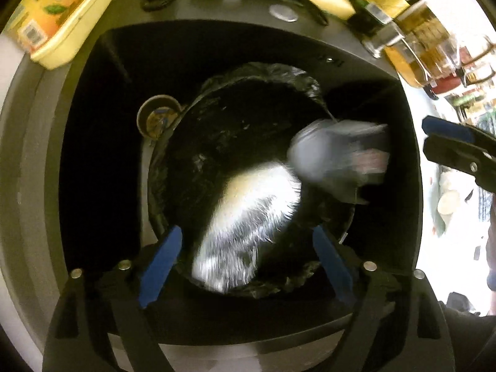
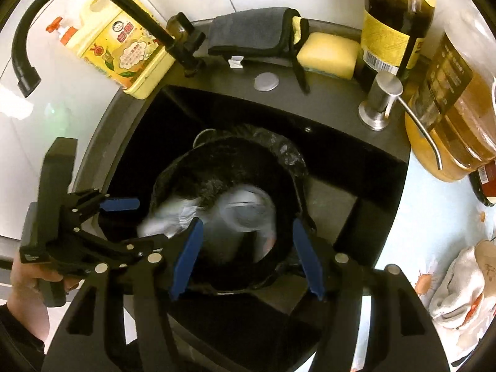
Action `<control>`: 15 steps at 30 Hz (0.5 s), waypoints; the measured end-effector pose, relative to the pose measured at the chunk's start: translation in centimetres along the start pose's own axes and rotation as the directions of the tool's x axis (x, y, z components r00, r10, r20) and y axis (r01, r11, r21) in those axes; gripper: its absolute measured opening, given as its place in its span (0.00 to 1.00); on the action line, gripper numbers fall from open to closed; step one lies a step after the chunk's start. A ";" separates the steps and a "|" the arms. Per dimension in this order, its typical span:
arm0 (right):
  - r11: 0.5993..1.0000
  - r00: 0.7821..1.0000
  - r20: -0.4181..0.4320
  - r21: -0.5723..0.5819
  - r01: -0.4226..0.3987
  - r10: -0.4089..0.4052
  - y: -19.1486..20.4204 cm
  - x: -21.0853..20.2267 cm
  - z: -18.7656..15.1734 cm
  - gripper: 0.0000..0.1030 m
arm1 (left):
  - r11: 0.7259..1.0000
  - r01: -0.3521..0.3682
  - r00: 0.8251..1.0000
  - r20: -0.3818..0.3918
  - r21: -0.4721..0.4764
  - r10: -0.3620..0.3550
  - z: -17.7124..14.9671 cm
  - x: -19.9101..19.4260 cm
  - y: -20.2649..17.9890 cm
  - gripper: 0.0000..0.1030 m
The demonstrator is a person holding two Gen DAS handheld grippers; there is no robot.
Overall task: Collect trash
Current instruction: 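Open both tools to drop the pouch and cup into the trash bag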
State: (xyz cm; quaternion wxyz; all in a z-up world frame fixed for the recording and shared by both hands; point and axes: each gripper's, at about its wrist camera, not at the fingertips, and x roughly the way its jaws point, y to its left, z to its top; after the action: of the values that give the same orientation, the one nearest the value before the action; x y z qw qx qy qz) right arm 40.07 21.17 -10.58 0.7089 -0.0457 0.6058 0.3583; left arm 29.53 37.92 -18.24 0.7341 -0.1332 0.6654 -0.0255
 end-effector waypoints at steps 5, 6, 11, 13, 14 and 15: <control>1.000 1.000 0.012 0.019 0.002 -0.002 -0.1 -0.5 -0.5 0.59 | 1.000 -0.026 0.999 0.020 0.006 0.026 -0.5 -0.6 0.1 0.82; 1.000 1.000 0.017 0.021 0.004 -0.004 -0.2 -0.7 -0.6 0.59 | 0.999 -0.032 0.999 0.024 0.013 0.031 -0.6 -0.8 0.1 0.82; 0.999 0.999 0.046 0.034 0.017 -0.019 -0.2 -2.1 -1.2 0.59 | 0.999 -0.030 0.998 0.048 0.025 0.029 -1.0 -1.6 -0.3 0.82; 0.999 0.998 0.060 0.033 0.022 -0.024 -0.2 -2.6 -1.6 0.59 | 0.999 -0.027 0.998 0.061 0.030 0.025 -1.3 -2.1 -0.5 0.82; 0.999 0.998 0.065 0.033 0.023 -0.026 -0.1 -2.9 -1.9 0.59 | 0.999 -0.028 0.998 0.065 0.034 0.026 -1.4 -2.2 -0.6 0.82; 0.999 0.997 0.068 0.033 0.024 -0.026 0.0 -3.1 -2.1 0.59 | 0.999 -0.035 0.997 0.070 0.039 0.032 -1.6 -2.4 -0.8 0.82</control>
State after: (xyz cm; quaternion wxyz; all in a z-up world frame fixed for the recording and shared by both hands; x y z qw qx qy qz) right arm 38.33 18.74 -8.34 0.7344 -0.0298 0.5860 0.3410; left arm 27.82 37.39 -15.90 0.7595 -0.1082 0.6410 -0.0220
